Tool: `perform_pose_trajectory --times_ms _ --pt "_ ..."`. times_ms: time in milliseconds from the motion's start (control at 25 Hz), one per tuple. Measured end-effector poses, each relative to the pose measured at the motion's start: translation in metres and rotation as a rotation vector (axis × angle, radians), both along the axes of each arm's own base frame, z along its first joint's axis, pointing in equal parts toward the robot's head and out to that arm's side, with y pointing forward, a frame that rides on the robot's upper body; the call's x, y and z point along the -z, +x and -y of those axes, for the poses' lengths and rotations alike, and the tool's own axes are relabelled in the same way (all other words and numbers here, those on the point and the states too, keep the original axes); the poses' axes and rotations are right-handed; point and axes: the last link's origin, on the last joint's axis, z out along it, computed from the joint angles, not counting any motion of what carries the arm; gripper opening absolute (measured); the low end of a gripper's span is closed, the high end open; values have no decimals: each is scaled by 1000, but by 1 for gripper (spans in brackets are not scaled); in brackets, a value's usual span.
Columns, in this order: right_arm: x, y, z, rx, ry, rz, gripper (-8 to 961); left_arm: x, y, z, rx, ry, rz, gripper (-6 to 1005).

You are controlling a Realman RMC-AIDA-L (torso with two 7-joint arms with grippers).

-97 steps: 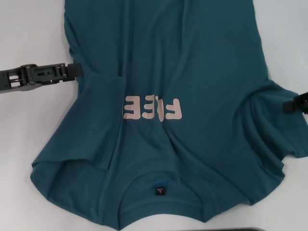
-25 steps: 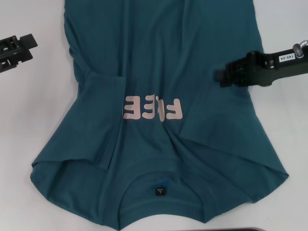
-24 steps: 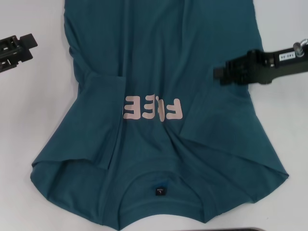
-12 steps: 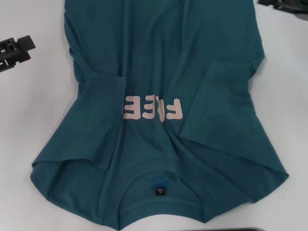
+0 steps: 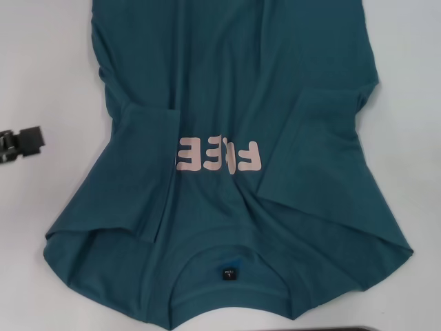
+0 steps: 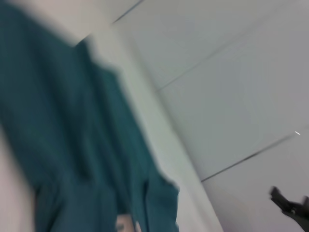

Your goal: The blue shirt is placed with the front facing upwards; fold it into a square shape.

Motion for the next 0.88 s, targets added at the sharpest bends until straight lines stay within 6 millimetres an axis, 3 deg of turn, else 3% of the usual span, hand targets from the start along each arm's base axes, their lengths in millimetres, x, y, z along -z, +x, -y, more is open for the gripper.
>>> perform_pose_trajectory --times_ms 120,360,600,880 --pt "-6 -2 6 36 -45 -79 911 -7 -12 17 -137 -63 41 645" --pt "-11 -7 -12 134 -168 -111 911 -15 -27 48 -292 -202 62 644" --pt "1 -15 -33 171 -279 -57 912 -6 -34 56 -347 -311 -4 643" --pt "11 -24 -44 147 -314 -73 912 11 -32 49 -355 -348 -30 638"
